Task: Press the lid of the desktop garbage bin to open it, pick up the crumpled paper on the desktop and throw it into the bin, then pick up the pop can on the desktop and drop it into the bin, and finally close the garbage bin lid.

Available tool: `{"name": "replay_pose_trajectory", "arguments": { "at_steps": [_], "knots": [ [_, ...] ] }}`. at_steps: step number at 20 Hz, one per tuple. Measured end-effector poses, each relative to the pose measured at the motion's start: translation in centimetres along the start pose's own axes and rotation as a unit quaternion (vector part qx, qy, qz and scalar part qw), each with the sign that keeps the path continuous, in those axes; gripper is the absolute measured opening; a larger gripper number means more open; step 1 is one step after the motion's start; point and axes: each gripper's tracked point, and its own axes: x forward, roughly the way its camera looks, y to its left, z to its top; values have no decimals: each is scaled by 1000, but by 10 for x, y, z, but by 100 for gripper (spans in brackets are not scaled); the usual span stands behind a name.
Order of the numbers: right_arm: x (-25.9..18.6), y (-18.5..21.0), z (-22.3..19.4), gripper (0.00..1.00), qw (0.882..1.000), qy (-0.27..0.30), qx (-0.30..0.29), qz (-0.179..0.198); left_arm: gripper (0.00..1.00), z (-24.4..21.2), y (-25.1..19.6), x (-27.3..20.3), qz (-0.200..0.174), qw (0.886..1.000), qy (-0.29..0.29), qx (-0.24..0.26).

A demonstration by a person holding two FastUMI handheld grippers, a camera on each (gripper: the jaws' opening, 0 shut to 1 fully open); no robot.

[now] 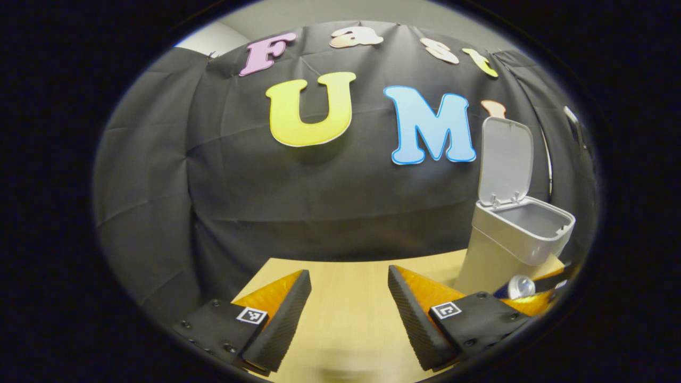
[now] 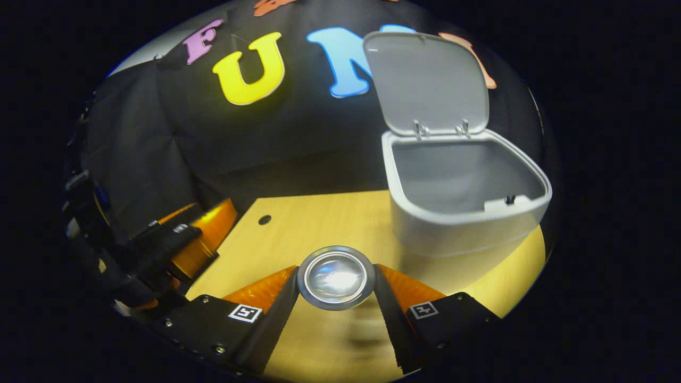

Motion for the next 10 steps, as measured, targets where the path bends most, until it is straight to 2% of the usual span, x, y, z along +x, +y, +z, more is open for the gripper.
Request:
{"name": "replay_pose_trajectory", "arguments": {
  "at_steps": [2,5,6,7,8,10],
  "knots": [
    [-10,5,35,85,999,-44,-17,5,100,2,0,-3,0,1000,-2,1],
    [-28,0,86,85,993,-110,-36,-5,100,5,-2,-5,-2,1000,-3,1],
    [-34,-7,102,85,991,-130,-39,-14,96,5,-3,-6,-3,1000,-4,0],
    [-41,-15,116,85,988,-149,-41,-24,100,5,-4,-7,-4,1000,-4,-1],
    [-47,-25,127,85,985,-165,-41,-36,97,6,-5,-7,-5,1000,-4,-2],
    [-60,-41,141,85,981,-186,-34,-54,96,5,-7,-10,-7,1000,-4,-4]
  ]
}}
